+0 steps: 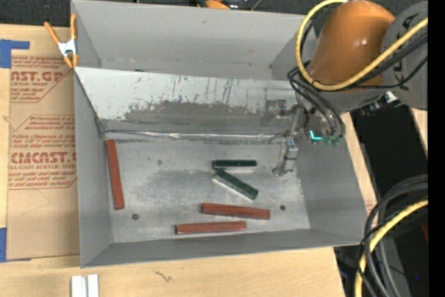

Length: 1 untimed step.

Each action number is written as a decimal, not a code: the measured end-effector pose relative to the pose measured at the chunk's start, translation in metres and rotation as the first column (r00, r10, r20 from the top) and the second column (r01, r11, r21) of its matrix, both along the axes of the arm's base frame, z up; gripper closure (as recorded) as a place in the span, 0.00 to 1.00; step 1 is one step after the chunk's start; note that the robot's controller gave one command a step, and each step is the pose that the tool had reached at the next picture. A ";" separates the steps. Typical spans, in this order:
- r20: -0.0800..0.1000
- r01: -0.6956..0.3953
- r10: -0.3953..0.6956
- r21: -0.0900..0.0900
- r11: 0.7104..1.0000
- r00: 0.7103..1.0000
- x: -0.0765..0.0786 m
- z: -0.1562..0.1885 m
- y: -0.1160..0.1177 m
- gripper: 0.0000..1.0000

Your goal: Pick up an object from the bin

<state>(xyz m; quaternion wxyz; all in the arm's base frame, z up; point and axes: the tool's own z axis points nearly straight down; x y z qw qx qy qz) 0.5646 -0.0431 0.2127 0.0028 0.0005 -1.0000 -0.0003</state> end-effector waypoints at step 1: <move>0.011 -0.149 0.149 -0.001 0.989 0.989 -0.036 -0.144 0.011 0.00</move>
Offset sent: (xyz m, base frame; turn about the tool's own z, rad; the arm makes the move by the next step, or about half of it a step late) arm -0.0366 0.0097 -0.1427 -0.1498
